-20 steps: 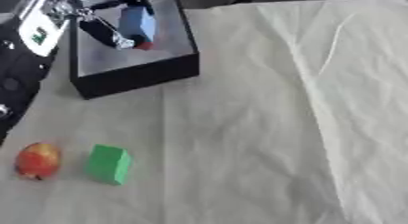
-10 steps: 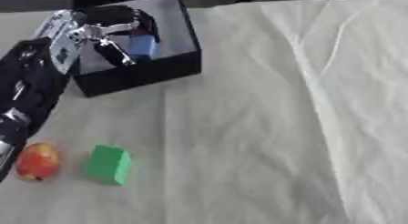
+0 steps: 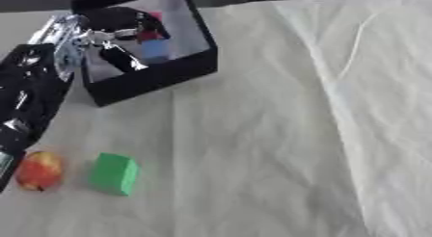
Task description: Pick up objects on the table and place them in the box.
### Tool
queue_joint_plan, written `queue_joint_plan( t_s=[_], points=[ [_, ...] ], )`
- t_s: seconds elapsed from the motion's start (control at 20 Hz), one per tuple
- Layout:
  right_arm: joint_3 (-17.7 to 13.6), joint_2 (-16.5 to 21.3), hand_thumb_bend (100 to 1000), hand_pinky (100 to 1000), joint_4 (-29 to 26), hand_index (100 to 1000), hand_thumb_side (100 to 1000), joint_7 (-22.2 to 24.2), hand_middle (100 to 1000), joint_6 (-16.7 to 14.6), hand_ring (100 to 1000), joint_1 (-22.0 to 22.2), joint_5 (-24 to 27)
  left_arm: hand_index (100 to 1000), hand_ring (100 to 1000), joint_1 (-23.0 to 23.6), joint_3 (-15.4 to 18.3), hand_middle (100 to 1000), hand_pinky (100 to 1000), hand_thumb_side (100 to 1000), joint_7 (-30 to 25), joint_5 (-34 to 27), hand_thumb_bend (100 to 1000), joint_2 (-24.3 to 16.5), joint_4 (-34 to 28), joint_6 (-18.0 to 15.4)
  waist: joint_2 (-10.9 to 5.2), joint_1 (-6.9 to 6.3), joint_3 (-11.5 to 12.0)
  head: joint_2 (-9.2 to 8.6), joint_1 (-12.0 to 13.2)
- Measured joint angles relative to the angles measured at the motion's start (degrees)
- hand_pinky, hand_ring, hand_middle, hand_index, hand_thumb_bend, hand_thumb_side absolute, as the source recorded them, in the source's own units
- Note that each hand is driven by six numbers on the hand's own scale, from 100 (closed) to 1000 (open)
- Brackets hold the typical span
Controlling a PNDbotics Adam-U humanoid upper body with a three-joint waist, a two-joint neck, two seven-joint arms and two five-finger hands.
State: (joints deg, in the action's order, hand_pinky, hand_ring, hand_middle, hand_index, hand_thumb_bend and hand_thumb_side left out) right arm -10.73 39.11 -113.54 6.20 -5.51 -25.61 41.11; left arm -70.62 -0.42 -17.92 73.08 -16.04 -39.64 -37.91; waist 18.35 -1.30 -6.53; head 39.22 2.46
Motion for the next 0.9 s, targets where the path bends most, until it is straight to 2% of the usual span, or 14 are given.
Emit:
queue_joint_plan(
  t_s=[0.05,0.1,0.15,0.2,0.3,0.4,0.5,0.6,0.7,0.75,0.8,0.85,0.9],
  points=[
    [-0.07,0.01,100,1000,0.0,790,525,-0.07,679,0.06,788,0.06,-0.01,887,874,-0.02,0.0,793,934,442,-0.05,-0.54,545,-0.18,-0.14,-0.05,-0.02,0.0,0.12,0.18,-0.11],
    [-0.16,0.02,100,1000,0.0,789,525,-0.11,678,0.08,787,0.27,-0.02,884,875,-0.04,0.0,791,938,334,-0.19,-1.17,554,-0.39,-0.53,-0.18,-0.04,0.0,0.29,0.44,-0.23],
    [-0.18,0.05,100,1000,0.0,789,525,-0.2,678,0.09,786,0.51,-0.02,887,878,-0.07,-0.02,794,943,283,-0.49,-1.91,547,-0.81,-1.03,-0.38,-0.05,0.0,0.4,0.53,-0.35],
    [-0.21,0.12,100,1000,0.0,788,525,-0.33,676,0.1,785,0.7,-0.03,902,892,-0.12,-0.05,807,960,265,-1.0,-2.73,593,-1.2,-1.51,-0.61,-0.05,0.0,0.56,0.79,-0.52],
    [-0.23,0.33,100,1000,0.0,788,525,-0.66,675,0.16,784,1.02,-0.03,906,898,-0.39,-0.43,812,968,265,-2.4,-4.09,608,-2.11,-2.31,-1.18,-0.06,0.0,0.84,1.04,-0.79],
    [-0.33,0.51,100,1000,0.0,787,525,-0.95,674,0.19,783,1.19,-0.01,902,890,-0.59,-0.75,803,968,139,-3.98,-5.51,547,-2.86,-3.06,-1.68,-0.1,0.0,1.05,1.42,-1.08],
    [-0.36,0.57,100,1000,0.0,787,525,-1.08,673,0.11,782,1.42,0.02,898,879,-0.59,-0.77,793,964,200,-5.49,-7.6,423,-3.19,-3.2,-1.88,-0.36,0.0,1.22,1.52,-1.33],
    [-0.4,0.68,100,1000,0.0,785,525,-1.23,671,0.07,780,1.5,0.04,897,876,-0.58,-0.77,791,963,218,-6.63,-10.87,398,-3.43,-3.31,-1.5,-0.73,0.0,1.31,1.72,-1.55],
    [-0.54,0.91,100,1000,0.0,785,525,-1.46,671,0.2,780,1.82,0.07,895,870,-0.57,-0.84,785,960,253,-7.55,-14.73,331,-3.71,-3.81,-0.58,-0.81,0.0,1.44,1.95,-1.65],
    [-0.55,1.0,100,1000,0.0,785,525,-1.54,671,0.21,780,1.99,0.1,897,870,-0.54,-1.01,785,960,320,-8.1,-16.83,312,-3.91,-4.17,-0.03,-0.93,0.0,1.49,1.98,-1.73],
    [-0.57,1.02,100,1000,0.0,785,525,-1.7,671,0.16,780,2.03,0.21,898,867,-0.51,-1.12,784,958,483,-8.7,-18.85,290,-4.19,-4.62,0.57,-1.16,0.0,1.54,2.02,-1.86],
    [-0.59,1.06,100,1000,0.0,785,524,-1.82,671,0.08,780,2.08,0.39,899,867,-0.49,-1.27,784,958,521,-9.32,-20.84,294,-4.5,-5.13,1.19,-1.45,0.0,1.64,2.2,-1.99],
    [-0.6,1.2,100,1000,0.0,785,524,-1.91,671,0.02,780,2.25,0.53,895,865,-0.45,-1.45,781,954,505,-9.98,-22.64,285,-4.87,-5.63,1.85,-1.71,0.0,1.75,2.39,-2.07]
  ],
)
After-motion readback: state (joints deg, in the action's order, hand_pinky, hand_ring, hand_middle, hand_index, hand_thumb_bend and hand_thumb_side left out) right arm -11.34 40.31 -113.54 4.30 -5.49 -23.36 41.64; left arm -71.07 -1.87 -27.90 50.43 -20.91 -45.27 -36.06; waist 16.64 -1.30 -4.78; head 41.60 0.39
